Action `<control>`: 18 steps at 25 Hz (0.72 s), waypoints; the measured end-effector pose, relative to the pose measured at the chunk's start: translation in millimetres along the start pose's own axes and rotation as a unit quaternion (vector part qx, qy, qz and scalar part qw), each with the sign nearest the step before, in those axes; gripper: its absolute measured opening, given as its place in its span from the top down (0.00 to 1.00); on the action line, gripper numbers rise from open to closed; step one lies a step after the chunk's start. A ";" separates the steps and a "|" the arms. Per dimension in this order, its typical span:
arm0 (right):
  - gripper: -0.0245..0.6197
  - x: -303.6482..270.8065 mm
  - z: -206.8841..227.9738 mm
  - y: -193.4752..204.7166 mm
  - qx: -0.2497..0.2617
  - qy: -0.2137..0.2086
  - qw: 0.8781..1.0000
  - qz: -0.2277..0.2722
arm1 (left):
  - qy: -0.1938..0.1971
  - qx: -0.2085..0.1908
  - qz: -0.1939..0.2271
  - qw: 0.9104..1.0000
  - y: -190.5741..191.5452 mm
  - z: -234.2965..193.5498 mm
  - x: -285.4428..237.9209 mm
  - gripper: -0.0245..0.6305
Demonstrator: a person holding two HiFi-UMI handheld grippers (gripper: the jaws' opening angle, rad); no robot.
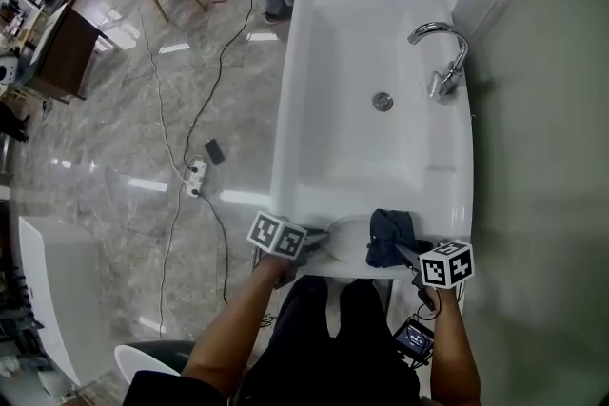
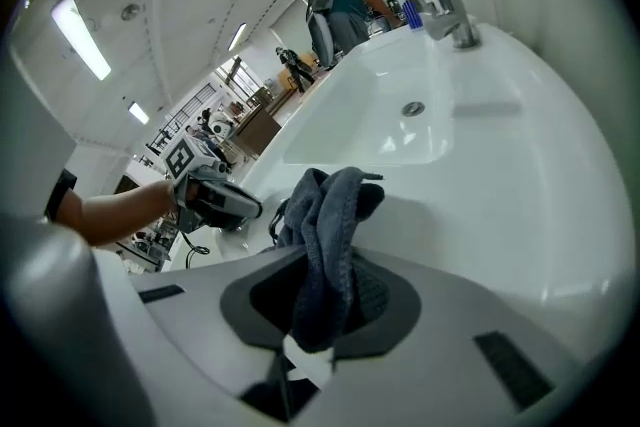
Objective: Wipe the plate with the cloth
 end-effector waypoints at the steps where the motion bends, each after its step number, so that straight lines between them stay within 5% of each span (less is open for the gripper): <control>1: 0.88 9.2 3.6 1.3 -0.002 0.008 1.000 0.005 | 0.000 0.000 0.000 1.000 -0.2 0.7 -0.3 0.91; 7: 0.88 48.6 17.5 4.6 -0.005 0.043 0.998 0.042 | -0.005 -0.005 0.003 1.000 -2.5 0.9 -0.7 0.91; 13: 0.88 97.9 -10.0 -19.0 -0.049 -0.045 0.974 0.216 | -0.010 -0.018 0.002 1.000 0.7 5.7 -1.1 0.91; 18: 0.88 113.4 -19.6 -21.4 -0.027 -0.036 0.973 0.226 | -0.012 -0.036 -0.003 0.999 7.0 10.9 -0.1 0.91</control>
Point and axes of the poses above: the fingertips, and each gripper's own axes: x backward along the fingers, z to its right, y out of its underside, the point moved 2 cm from there along x, backward along the fingers, and after that the axes turned 9 degrees about -y, right-handed, at the moved point
